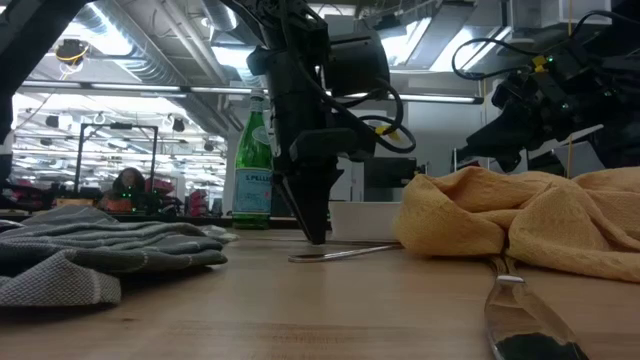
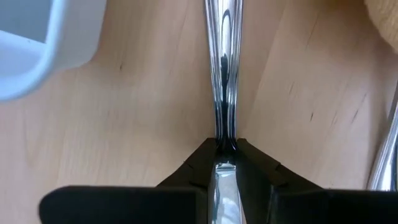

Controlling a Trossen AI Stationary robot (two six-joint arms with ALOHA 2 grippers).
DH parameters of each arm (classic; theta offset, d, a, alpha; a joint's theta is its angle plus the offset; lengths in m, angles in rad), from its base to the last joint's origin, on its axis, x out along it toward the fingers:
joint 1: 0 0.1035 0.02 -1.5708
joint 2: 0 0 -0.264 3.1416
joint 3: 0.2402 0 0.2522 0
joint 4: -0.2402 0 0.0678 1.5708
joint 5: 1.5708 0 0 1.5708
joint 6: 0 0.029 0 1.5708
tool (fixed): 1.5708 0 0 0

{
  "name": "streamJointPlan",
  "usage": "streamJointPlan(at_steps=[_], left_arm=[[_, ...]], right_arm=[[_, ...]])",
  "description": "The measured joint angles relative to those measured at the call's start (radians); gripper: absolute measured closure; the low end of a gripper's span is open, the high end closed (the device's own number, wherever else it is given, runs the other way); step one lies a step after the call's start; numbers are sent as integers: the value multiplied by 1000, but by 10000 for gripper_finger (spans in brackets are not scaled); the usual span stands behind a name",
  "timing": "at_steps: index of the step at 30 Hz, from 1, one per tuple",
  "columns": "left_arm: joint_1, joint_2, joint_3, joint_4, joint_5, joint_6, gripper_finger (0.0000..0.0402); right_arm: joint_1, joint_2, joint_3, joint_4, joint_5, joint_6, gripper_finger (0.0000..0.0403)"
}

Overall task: Sort silverware
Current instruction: Put the silver knife into the cutlery tray

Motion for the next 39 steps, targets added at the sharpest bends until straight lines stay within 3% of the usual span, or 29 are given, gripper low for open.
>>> streamJointPlan(at_steps=[21, 39], left_arm=[[1, -9, 2, 14, 0, -173, 359], [1, -57, 3, -12, 34, -230, 359]], right_arm=[[0, 0, 0, 14, -1, 17, 288], [0, 0, 1, 14, -1, 14, 288]])
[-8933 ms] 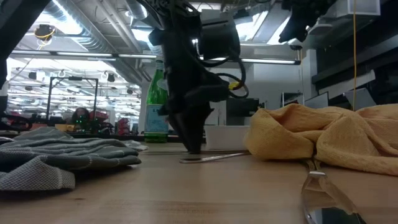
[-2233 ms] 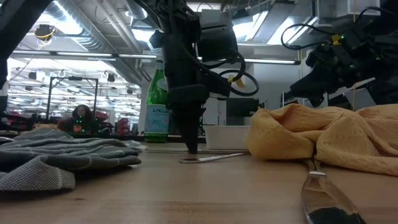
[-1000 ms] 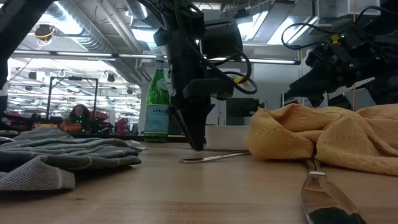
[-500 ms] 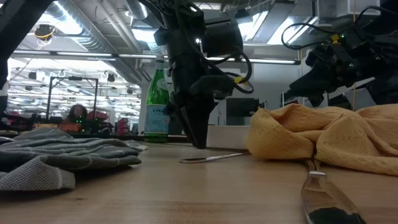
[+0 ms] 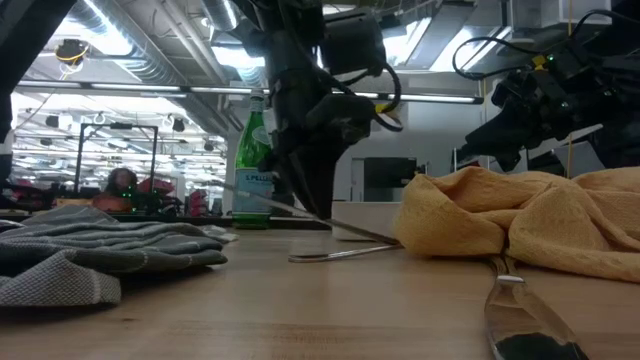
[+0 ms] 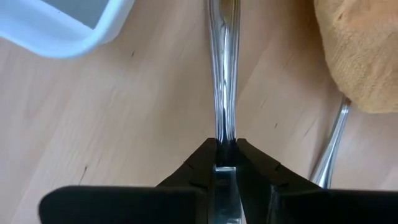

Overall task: Sort silverware
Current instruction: Put the silver knife into the cutlery tray

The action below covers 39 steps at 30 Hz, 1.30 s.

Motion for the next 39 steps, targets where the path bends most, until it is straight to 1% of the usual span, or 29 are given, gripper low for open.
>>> streamJointPlan(at_steps=[7, 18, 21, 26, 30, 34, 39], left_arm=[[0, 0, 0, -14, 8, -1, 359], [0, 0, 0, -14, 12, -2, 359], [0, 0, 0, -14, 12, -2, 359], [0, 0, 0, -14, 13, -2, 359], [0, 0, 0, -14, 12, -1, 359], [1, 0, 0, -13, 12, 4, 359], [1, 0, 0, -11, 12, 5, 359]], right_arm=[[0, 0, 0, 0, -1, 0, 288], [0, 0, 0, 0, -116, 0, 288], [12, 2, 0, 0, -115, 0, 288], [86, 2, 0, 2, -56, -2, 288], [200, 2, 0, 16, 28, -3, 288], [343, 2, 0, 71, 167, -10, 288], [521, 5, 0, 97, 394, -59, 288]])
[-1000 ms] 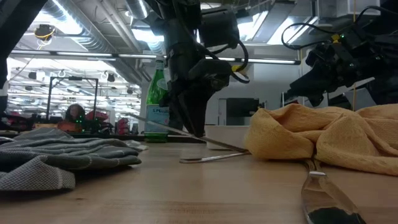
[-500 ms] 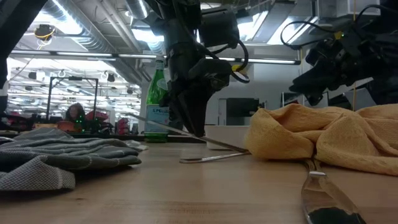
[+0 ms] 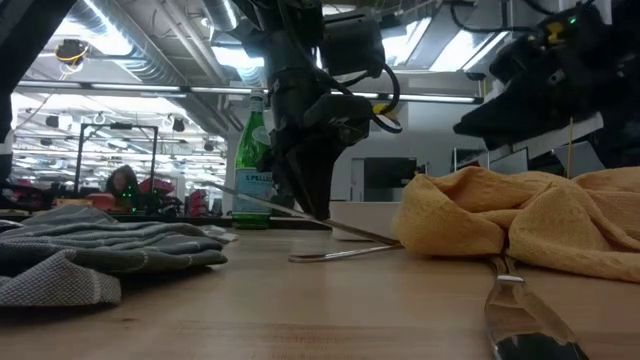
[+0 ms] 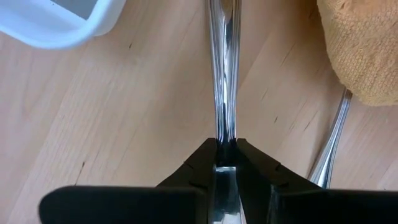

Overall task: Sort silverware
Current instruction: Put the silver knife into the cutlery tray

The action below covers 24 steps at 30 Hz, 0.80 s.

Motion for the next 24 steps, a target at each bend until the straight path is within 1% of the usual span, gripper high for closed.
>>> streamJointPlan(at_steps=[3, 8, 12, 15, 21, 24], left_arm=[[0, 0, 0, 0, 0, 1, 359], [0, 0, 0, 2, 0, 1, 359], [0, 0, 0, 7, 0, 0, 359], [0, 0, 0, 9, 0, -7, 359], [0, 0, 0, 10, 0, -9, 359], [0, 0, 0, 11, 0, -9, 359]], right_arm=[[100, 10, 0, 2, 131, -16, 288], [242, 57, 1, 19, 310, -36, 288], [325, 119, 1, 56, 425, -55, 288], [371, 183, 1, 137, 484, -73, 288], [413, 356, 2, 335, 549, -115, 288], [409, 452, 33, 353, 565, -117, 288]])
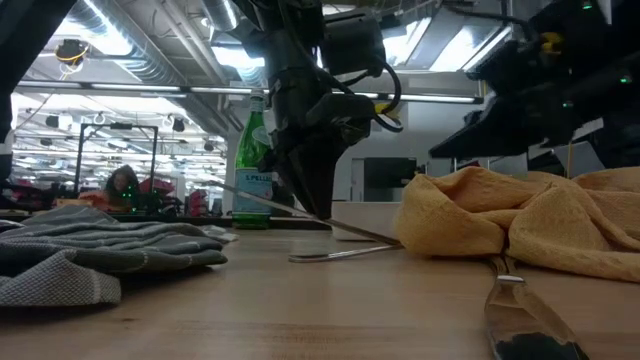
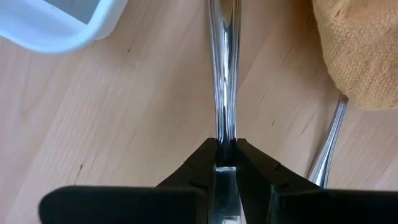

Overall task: Sort silverware
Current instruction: Put the silver knife into the cutlery tray

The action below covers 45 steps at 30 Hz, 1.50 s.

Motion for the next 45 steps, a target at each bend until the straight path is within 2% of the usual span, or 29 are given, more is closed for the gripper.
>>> streamJointPlan(at_steps=[6, 12, 19, 30, 37, 45], left_arm=[[0, 0, 0, 17, 0, -18, 359], [0, 0, 0, 22, 0, -63, 359], [0, 0, 0, 22, 0, -107, 359], [0, 0, 0, 42, 0, -155, 359], [0, 0, 0, 74, 0, -168, 359], [0, 0, 0, 76, 3, -197, 359]], right_arm=[[0, 187, 125, -7, 10, -49, 288], [0, 288, 197, -13, -38, -45, 288], [0, 365, 235, -55, -81, -53, 288], [0, 476, 308, -60, -111, -226, 288], [1, 533, 354, -60, -58, -267, 288], [1, 535, 356, -61, -16, -298, 288]])
